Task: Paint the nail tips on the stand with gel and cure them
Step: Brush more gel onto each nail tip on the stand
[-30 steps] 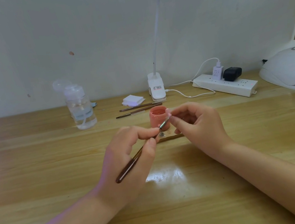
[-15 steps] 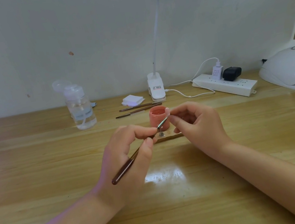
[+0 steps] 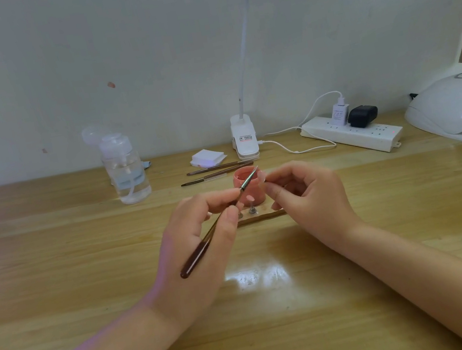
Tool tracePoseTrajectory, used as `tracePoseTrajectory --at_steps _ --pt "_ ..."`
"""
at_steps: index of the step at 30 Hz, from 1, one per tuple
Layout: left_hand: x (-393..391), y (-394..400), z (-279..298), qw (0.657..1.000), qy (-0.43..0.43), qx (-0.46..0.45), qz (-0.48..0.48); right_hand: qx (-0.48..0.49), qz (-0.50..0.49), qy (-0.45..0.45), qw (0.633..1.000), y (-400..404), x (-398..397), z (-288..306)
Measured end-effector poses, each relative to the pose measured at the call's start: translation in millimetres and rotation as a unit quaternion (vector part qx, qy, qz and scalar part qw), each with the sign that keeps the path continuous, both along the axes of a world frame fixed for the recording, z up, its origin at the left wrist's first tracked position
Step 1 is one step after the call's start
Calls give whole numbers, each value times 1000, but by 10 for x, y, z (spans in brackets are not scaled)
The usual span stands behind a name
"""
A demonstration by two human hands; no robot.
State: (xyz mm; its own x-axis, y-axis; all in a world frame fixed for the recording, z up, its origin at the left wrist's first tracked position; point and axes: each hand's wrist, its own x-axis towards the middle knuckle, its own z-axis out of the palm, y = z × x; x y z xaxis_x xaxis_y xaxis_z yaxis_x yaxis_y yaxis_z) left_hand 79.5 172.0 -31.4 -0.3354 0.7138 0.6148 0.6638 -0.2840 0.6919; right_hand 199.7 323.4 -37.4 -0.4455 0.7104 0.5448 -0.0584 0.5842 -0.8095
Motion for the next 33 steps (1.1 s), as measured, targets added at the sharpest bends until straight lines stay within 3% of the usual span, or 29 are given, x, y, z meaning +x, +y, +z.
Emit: tracePoseTrajectory --at_steps 7,22,33 --pt "-1 -18 -18 999 -39 15 -33 2 -2 -8 1000 -7 14 20" --pt "26 -9 29 999 -32 0 -42 -6 3 -5 1000 -14 11 15" --pt "-11 21 22 990 -130 33 -52 -55 -21 6 998 59 17 -6"
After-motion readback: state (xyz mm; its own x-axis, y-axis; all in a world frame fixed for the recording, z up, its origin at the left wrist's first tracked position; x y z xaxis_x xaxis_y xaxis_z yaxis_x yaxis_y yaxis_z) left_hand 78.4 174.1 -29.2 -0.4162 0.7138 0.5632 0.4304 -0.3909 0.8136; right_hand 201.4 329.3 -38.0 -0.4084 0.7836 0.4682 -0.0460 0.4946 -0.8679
